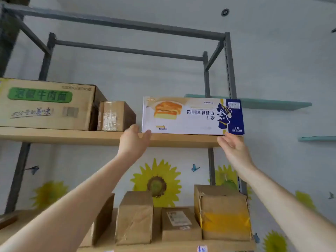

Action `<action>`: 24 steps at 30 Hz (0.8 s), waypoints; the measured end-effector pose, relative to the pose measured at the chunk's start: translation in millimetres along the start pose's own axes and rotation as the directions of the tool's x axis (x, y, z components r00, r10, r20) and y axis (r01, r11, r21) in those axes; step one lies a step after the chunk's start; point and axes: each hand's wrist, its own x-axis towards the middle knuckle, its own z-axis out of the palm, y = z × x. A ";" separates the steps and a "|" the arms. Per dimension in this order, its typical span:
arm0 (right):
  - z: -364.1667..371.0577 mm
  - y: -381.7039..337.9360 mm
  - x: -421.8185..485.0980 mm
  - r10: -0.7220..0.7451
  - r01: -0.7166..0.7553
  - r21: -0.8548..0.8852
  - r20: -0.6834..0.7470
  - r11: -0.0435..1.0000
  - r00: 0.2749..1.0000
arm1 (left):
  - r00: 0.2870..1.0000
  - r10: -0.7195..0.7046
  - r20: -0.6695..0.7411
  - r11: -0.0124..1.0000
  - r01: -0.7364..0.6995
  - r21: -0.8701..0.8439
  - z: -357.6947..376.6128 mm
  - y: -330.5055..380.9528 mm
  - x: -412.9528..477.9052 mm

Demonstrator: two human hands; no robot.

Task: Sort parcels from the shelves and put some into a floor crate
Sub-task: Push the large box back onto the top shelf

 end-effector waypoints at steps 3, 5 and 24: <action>-14.0 21.8 43.8 -0.054 0.055 0.029 -0.044 0.998 0.998 | 0.996 0.052 -0.076 0.995 -0.045 0.090 26.9 5.2 28.3; -20.1 36.2 69.9 -0.098 0.098 -0.003 -0.079 0.995 0.992 | 0.994 0.003 -0.106 0.990 0.012 0.137 44.4 7.5 41.9; -35.6 108.0 141.8 0.058 -0.042 0.070 -0.246 0.997 0.968 | 0.966 -0.037 -0.256 0.927 0.130 0.353 96.3 -15.4 81.2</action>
